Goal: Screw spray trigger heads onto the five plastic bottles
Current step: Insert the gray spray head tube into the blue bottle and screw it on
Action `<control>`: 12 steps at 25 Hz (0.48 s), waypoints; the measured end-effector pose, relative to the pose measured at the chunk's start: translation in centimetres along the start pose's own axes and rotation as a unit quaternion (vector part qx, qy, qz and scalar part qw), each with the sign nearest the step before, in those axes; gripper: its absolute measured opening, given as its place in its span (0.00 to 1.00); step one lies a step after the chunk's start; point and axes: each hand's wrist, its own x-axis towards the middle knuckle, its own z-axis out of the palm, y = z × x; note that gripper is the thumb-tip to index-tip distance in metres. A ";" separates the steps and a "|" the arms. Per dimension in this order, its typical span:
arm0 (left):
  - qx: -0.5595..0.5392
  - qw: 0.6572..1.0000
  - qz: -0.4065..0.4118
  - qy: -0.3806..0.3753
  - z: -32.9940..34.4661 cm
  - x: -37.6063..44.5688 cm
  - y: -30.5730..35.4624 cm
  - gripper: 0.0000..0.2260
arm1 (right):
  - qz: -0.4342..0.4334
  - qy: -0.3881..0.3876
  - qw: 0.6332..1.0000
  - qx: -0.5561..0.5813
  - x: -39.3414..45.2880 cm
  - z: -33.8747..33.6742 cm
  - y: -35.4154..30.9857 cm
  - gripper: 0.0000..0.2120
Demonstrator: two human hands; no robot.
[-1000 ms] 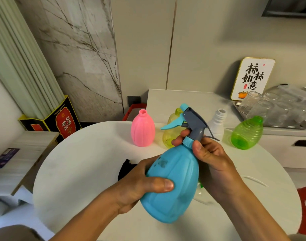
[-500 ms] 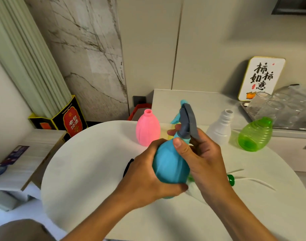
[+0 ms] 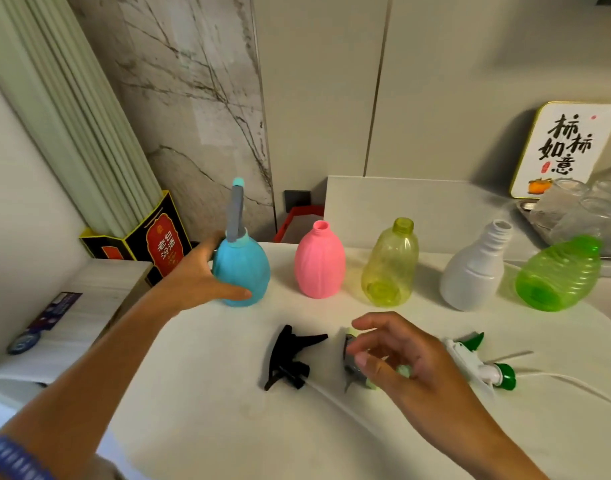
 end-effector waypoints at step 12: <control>0.013 0.999 -0.040 -0.011 -1.3 2.7 -3.7 0.45 | 0.038 0.000 0.999 -0.030 0.1 0.8 1.6 0.16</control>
